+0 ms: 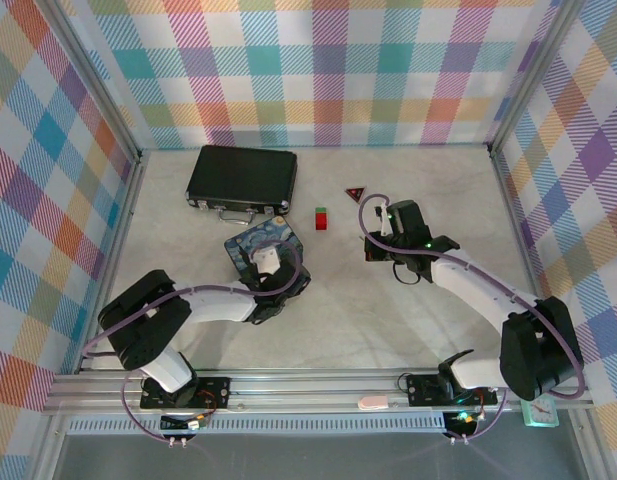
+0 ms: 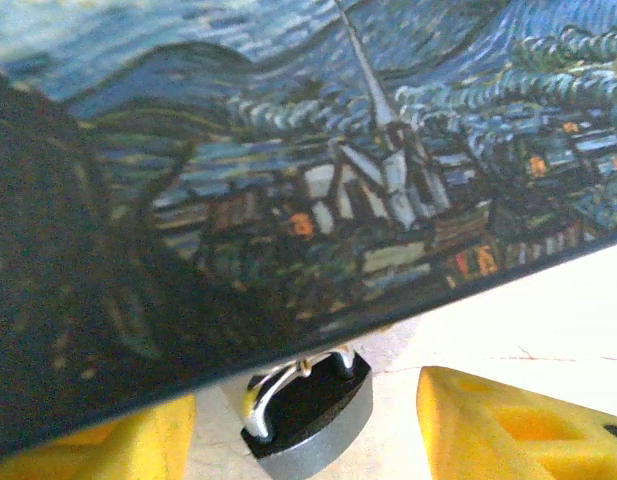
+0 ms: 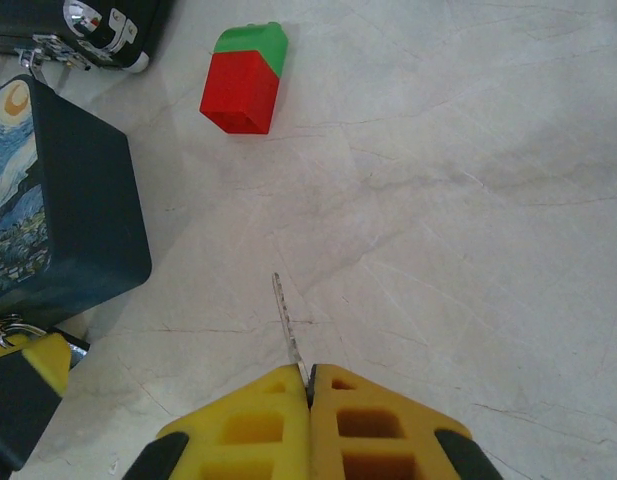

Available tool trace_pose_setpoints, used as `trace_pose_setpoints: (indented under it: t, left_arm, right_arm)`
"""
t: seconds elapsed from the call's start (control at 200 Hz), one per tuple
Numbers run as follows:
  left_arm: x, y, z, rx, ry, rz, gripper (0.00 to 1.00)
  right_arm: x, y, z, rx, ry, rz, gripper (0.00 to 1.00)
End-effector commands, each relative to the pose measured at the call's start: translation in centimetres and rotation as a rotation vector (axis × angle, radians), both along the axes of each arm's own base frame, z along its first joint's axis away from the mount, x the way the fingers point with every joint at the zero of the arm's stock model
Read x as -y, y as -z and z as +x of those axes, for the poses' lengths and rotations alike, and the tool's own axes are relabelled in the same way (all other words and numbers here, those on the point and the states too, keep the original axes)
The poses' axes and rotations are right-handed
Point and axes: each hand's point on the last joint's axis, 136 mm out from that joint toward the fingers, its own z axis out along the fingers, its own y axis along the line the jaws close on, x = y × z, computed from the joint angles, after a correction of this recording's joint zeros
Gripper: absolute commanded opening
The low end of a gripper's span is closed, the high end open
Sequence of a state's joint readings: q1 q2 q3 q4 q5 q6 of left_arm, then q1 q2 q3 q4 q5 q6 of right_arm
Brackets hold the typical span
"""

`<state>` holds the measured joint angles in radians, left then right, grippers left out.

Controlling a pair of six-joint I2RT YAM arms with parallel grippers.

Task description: Unlock a padlock with a key

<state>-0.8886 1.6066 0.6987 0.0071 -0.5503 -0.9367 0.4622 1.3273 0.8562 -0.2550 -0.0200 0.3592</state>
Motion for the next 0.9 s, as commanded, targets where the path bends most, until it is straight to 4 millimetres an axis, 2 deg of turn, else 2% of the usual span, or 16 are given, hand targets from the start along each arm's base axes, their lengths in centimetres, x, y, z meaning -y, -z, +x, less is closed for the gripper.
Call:
trace_pose_setpoints:
  t: [0.0, 0.275, 0.48, 0.545, 0.7, 0.805, 0.895]
  left_arm:
    - [0.4, -0.1, 0.9, 0.040, -0.047, -0.001, 0.59]
    - [0.5, 2.3, 1.8, 0.031, -0.077, 0.018, 0.48]
    - [0.3, 3.3, 2.3, 0.027, -0.081, -0.019, 0.32]
    - [0.2, 3.1, 2.2, 0.034, -0.079, -0.031, 0.28]
    - [0.3, 2.4, 1.6, 0.028, -0.066, -0.071, 0.11]
    - [0.5, 1.9, 1.0, 0.007, -0.049, -0.114, 0.09]
    - [0.8, 1.0, 0.5, -0.008, -0.032, -0.157, 0.03]
  right_arm:
    - [-0.2, -0.8, 0.0, 0.030, 0.001, 0.020, 0.00]
    - [-0.5, -0.9, 0.4, 0.033, -0.010, 0.017, 0.00]
    - [-0.4, -1.0, 0.6, 0.039, -0.012, 0.006, 0.00]
    - [-0.5, -1.0, 0.8, 0.040, -0.013, 0.003, 0.00]
    - [-0.8, -0.8, 0.9, 0.031, -0.023, 0.009, 0.00]
    - [-1.2, -0.7, 1.0, 0.022, -0.034, 0.023, 0.00]
    - [-1.5, -0.4, 0.8, 0.005, -0.044, 0.039, 0.00]
